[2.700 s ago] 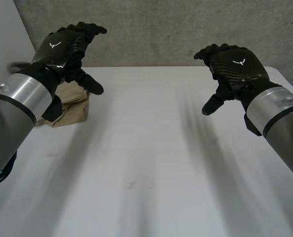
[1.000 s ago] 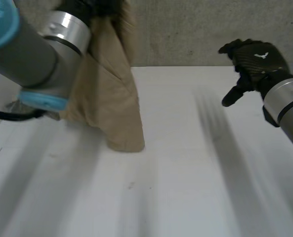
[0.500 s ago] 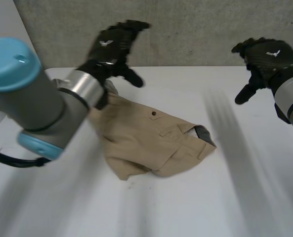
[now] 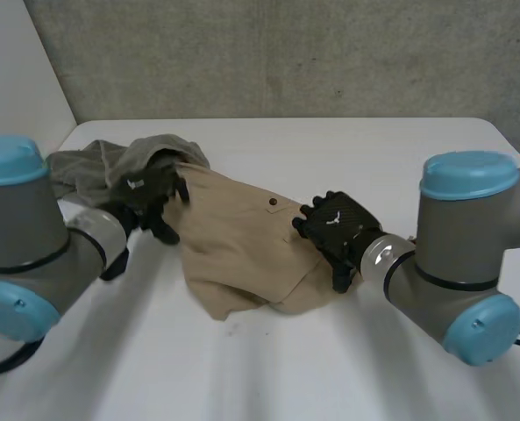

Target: Fold the laundry.

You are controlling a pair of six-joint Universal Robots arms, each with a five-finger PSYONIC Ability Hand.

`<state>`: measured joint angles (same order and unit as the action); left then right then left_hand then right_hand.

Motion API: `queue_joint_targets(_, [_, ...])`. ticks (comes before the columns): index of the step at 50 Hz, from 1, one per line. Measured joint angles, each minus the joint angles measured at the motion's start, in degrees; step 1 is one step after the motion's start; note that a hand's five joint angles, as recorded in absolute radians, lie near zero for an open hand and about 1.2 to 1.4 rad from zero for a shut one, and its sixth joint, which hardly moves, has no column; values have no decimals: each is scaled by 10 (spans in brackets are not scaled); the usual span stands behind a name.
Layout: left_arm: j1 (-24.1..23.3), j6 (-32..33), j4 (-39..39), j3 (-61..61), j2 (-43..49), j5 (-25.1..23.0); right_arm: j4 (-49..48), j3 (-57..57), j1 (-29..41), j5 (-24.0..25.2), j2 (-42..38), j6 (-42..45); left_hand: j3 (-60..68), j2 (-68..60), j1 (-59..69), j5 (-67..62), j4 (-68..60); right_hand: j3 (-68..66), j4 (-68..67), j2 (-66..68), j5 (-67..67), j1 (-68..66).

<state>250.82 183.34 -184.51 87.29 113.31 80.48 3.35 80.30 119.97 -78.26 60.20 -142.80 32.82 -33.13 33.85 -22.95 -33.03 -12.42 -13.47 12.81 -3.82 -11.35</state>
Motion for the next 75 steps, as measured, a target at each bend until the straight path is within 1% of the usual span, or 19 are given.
queue_joint_targets(6, [-16, -13, 46, 36, 9, -2, -2, -16, -2, 1, -44, 27, 31, -29, 26, -29, -32, 0, 0, 0, 0, 0])
queue_joint_targets(17, [-35, -78, 58, 91, -1, 1, -20, -28, -6, 5, -79, 53, 22, -20, 20, -20, -22, -11, -2, 2, -2, -2])
queue_joint_targets(20, [-37, -107, 56, 105, -2, 2, -30, -39, -7, 5, -99, 57, -17, 16, -29, 17, 15, -202, -190, 198, -174, -165])
queue_joint_targets(21, [-39, -117, 54, 107, -1, 2, -33, -45, -7, 5, -107, 57, -43, 47, -70, 50, 48, -426, -414, 427, -387, -317])
queue_joint_targets(24, [-45, -125, 47, 106, 2, 3, -36, -52, -8, 4, -110, 54, -68, 72, -94, 80, 79, -537, -528, 537, -499, -421])
queue_joint_targets(32, [-87, -126, -4, 70, 34, 16, -36, -46, -8, -2, -78, 43, -72, 79, -94, 87, 85, -550, -545, 544, -525, -444])
queue_joint_targets(36, [-115, -123, -25, 38, 63, 44, -34, -34, -10, -4, -53, 29, -72, 79, -94, 86, 85, -550, -545, 544, -527, -445])
queue_joint_targets(38, [-135, -119, -36, 6, 90, 77, -33, -22, -16, -5, -31, 9, -71, 77, -90, 83, 83, -550, -545, 544, -528, -445])
queue_joint_targets(40, [-144, -116, -39, -12, 105, 95, -32, -15, -20, -6, -20, -5, -54, 58, -62, 55, 57, -550, -545, 544, -528, -445])
queue_joint_targets(41, [-149, -114, -40, -24, 116, 109, -32, -12, -23, -6, -13, -13, 35, -30, 45, -36, -35, -550, -545, 544, -528, -445])
queue_joint_targets(45, [-159, -110, -41, -51, 138, 133, -28, 6, -37, -7, 18, -56, 239, -242, 247, -236, -243, -550, -545, 544, -528, -445])
queue_joint_targets(47, [-162, -107, -39, -58, 138, 137, -23, 9, -40, -7, 27, -66, 309, -322, 310, -316, -325, -550, -545, 544, -528, -445])
queue_joint_targets(49, [-163, -105, -38, -61, 133, 136, -17, 10, -42, -7, 33, -71, 324, -338, 315, -328, -342, -550, -545, 544, -528, -445])
queue_joint_targets(55, [-161, -72, -5, -65, 34, 100, 36, -3, -44, -4, 75, -66, 335, -351, 315, -330, -353, -550, -545, 544, -528, -445])
queue_joint_targets(59, [-154, -27, 60, -83, -65, 36, 104, -32, -42, -3, 123, -41, 335, -353, 315, -330, -354, -550, -545, 544, -528, -450])
queue_joint_targets(63, [-144, 4, 121, -111, -119, -21, 174, -67, -37, -2, 169, -8, 336, -353, 315, -330, -354, -550, -545, 544, -528, -453])
queue_joint_targets(67, [-124, 23, 168, -139, -129, -61, 222, -89, -33, -1, 193, 17, 342, -353, 315, -330, -354, -550, -545, 544, -528, -453])
queue_joint_targets(69, [-120, 25, 173, -143, -125, -64, 227, -90, -32, -1, 194, 20, 342, -353, 315, -330, -353, -550, -545, 544, -528, -453])
queue_joint_targets(75, [-89, 46, 186, -177, -29, -73, 236, -95, -18, -6, 135, 4, 325, -319, 311, -325, -320, -550, -545, 544, -530, -453])
